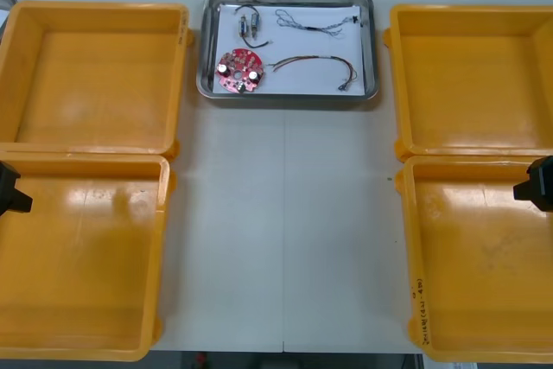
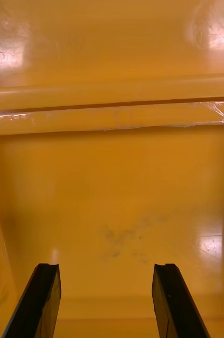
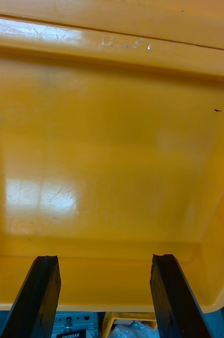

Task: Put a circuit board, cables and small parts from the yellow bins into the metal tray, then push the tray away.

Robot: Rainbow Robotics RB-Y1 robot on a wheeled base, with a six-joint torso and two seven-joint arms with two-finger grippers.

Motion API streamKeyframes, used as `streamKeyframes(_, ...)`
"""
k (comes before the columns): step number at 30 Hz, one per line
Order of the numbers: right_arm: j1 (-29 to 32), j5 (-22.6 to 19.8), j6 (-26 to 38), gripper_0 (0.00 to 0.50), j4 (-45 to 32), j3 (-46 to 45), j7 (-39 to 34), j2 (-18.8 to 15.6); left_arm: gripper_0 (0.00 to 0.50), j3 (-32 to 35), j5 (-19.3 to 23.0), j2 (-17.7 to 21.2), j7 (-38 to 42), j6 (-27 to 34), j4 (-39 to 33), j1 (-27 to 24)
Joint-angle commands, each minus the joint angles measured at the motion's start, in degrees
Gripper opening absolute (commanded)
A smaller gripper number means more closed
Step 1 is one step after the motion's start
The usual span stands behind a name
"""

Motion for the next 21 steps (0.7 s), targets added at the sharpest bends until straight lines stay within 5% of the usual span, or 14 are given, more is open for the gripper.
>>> streamKeyframes(1, 0.7, 0.3, 0.2, 0.5, 1.4, -2.0, 2.6, -2.2, 0.5, 1.7, -0.5, 2.3, -4.7, -0.4, -1.3, 0.8)
streamKeyframes(21, 0.9, 0.0, 0.2, 0.5, 2.0, -1.0, 2.1, -2.2, 0.5, 1.7, -0.5, 2.3, -4.7, -0.4, -1.3, 0.8)
